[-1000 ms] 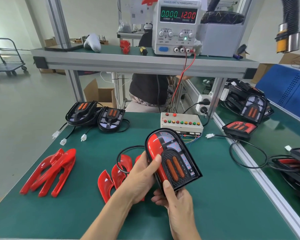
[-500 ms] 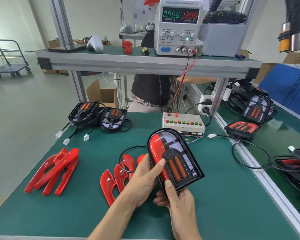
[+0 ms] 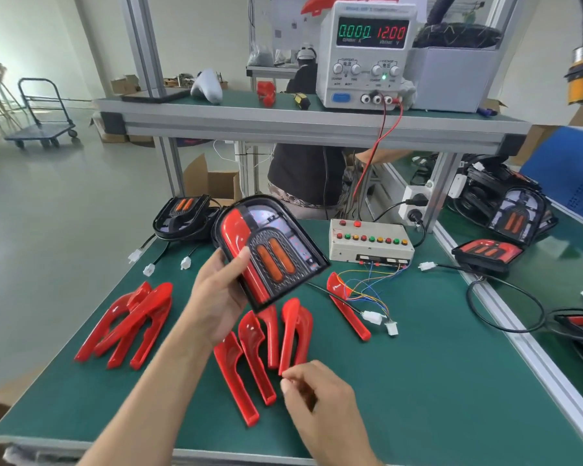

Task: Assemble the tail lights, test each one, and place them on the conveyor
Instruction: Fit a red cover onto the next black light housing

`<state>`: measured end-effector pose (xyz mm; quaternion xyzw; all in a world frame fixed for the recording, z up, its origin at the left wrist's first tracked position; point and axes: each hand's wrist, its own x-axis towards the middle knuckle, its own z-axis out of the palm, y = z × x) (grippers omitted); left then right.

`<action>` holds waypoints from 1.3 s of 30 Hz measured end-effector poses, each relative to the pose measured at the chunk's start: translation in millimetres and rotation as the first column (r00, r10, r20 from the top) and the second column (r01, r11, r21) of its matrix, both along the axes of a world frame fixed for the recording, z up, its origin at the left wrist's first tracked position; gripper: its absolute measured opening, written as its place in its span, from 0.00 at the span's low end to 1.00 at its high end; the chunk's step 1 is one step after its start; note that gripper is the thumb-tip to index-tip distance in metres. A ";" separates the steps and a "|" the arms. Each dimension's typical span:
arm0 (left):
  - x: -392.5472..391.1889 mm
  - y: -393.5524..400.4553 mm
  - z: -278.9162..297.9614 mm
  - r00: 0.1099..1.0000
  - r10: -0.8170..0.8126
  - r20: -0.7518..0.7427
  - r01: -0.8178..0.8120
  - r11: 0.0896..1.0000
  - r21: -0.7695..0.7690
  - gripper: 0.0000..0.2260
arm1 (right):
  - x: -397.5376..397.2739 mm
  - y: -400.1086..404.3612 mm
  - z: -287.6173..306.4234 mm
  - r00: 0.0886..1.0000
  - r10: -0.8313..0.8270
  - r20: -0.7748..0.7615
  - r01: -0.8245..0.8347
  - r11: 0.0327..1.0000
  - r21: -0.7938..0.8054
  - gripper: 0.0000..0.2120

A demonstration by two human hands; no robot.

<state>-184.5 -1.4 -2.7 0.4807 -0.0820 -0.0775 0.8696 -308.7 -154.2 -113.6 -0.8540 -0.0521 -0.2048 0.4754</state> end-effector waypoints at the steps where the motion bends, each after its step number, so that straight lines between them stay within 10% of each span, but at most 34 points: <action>1: 1.9 5.1 3.7 1.000 0.015 0.001 -0.015 1.000 0.002 0.19 | 0.5 7.0 2.5 0.997 0.025 0.076 -0.016 0.993 -0.114 0.03; 7: 5.1 13.3 2.7 0.999 0.042 -0.019 -0.042 0.999 -0.002 0.19 | 11.4 64.8 30.1 0.999 -0.007 0.043 0.036 0.698 -0.715 0.21; 14: -2.5 5.2 -16.3 0.997 0.006 -0.071 -0.007 1.000 -0.019 0.19 | 30.7 70.8 29.9 0.982 -0.180 -0.048 0.074 0.615 -0.785 0.23; 20: 0.4 4.1 -27.2 0.995 -0.004 -0.101 -0.003 0.998 -0.066 0.19 | -10.0 28.8 36.0 0.952 -0.015 0.304 0.218 0.730 -0.648 0.10; 22: 1.7 4.7 -30.7 0.994 -0.013 -0.109 0.005 0.997 -0.070 0.20 | -23.7 3.5 38.2 0.927 -0.006 0.376 0.234 0.791 -0.565 0.19; 26: -0.1 2.9 -37.7 0.991 -0.017 -0.132 0.009 0.998 -0.061 0.21 | -32.0 -31.4 49.8 0.989 -0.083 0.126 0.093 0.993 -0.075 0.07; 31: -14.9 -7.8 -49.6 0.988 -0.042 -0.148 0.036 0.998 -0.045 0.21 | 11.7 -42.5 70.6 0.965 -0.262 0.010 0.239 0.892 0.383 0.07; 39: -33.8 -24.6 -66.8 0.987 -0.091 -0.130 0.090 0.996 -0.016 0.24 | 56.5 -16.7 56.7 0.929 -0.344 0.135 0.316 0.928 0.197 0.03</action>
